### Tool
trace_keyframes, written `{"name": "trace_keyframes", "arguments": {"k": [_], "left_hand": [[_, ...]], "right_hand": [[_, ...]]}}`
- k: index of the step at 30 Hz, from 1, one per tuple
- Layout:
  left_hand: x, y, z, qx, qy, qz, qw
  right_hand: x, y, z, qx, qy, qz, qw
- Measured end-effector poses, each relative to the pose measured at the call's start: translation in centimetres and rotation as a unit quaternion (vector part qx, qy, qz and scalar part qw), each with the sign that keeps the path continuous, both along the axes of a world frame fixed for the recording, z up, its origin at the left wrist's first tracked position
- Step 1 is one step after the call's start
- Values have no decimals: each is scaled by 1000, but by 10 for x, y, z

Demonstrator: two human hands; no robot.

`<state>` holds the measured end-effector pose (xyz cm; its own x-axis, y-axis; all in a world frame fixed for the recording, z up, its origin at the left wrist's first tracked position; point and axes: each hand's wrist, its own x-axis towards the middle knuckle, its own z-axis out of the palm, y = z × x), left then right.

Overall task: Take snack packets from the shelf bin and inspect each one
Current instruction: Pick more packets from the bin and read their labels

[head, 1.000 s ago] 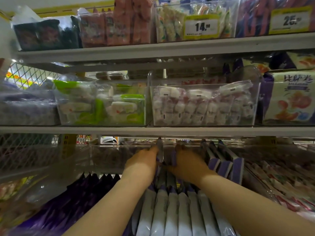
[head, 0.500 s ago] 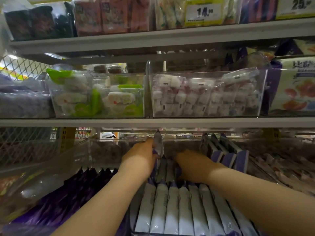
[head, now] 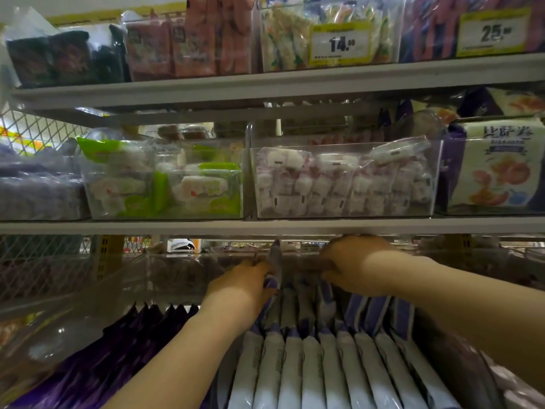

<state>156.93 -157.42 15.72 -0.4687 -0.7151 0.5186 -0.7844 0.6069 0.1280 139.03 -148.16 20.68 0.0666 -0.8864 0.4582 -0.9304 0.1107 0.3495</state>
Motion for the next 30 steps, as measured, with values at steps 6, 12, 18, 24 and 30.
{"name": "trace_keyframes", "arguments": {"k": [6,12,18,24,30], "left_hand": [[-8,2,-3,-70,-210,9,975],[-11,9,-3,-74,-314,38,946],[-10,18,2,-36,-299,45,953],[-8,28,4,-53,-312,43,948],[3,40,-13,-141,-209,-12,968]], "right_hand": [[-31,13,-27,-14,63,-25,998],[-34,6,-27,-4,93,3,996],[-24,11,-18,58,118,-50,990],[-11,23,-15,-18,161,-36,986],[-7,64,-19,-82,134,78,984]]}}
